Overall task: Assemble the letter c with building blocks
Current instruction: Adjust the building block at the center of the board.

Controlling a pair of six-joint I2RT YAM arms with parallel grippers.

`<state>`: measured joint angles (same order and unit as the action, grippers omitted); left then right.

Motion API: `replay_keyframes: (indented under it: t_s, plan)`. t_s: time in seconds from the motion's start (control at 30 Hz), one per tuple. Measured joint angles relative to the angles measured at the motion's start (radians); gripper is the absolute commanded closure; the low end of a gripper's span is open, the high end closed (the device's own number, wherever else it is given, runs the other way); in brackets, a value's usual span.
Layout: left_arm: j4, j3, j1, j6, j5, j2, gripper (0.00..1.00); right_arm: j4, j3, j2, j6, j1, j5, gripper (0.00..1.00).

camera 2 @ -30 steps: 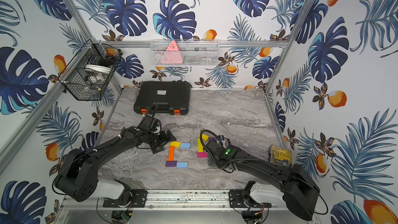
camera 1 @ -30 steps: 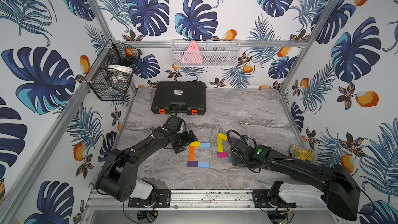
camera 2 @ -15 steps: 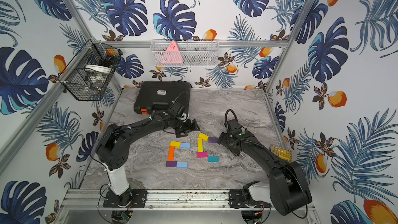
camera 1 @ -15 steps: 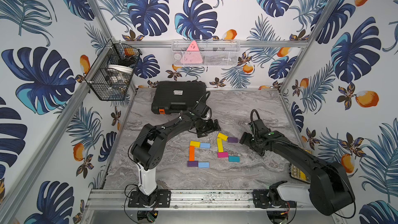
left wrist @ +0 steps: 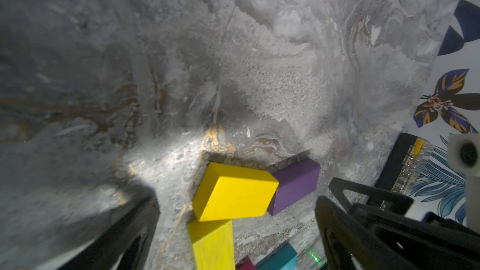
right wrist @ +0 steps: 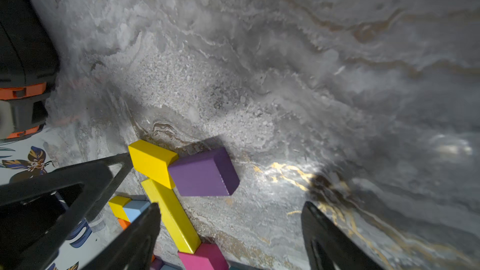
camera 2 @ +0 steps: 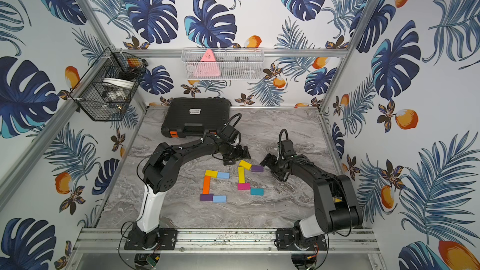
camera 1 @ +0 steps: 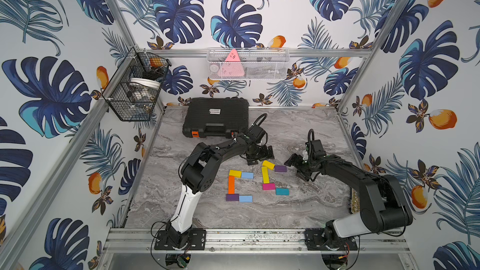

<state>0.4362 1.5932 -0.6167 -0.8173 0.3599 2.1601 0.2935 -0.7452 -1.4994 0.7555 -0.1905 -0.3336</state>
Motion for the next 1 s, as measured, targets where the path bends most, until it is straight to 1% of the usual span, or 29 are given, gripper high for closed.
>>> replay_keyframes:
  t_s: [0.2, 0.5, 1.0]
  plan:
    - [-0.101, -0.033, -0.009, -0.045, 0.011, -0.002, 0.01, -0.040, 0.023, -0.008, 0.000, 0.019, -0.032, 0.16]
    - [-0.175, -0.058, -0.035, -0.074, 0.011, -0.003, 0.01, -0.090, 0.045, -0.005, 0.005, 0.037, -0.053, 0.16]
    - [-0.182, -0.100, -0.075, -0.103, 0.000, -0.034, 0.01, -0.129, 0.072, 0.007, 0.006, 0.054, -0.089, 0.16]
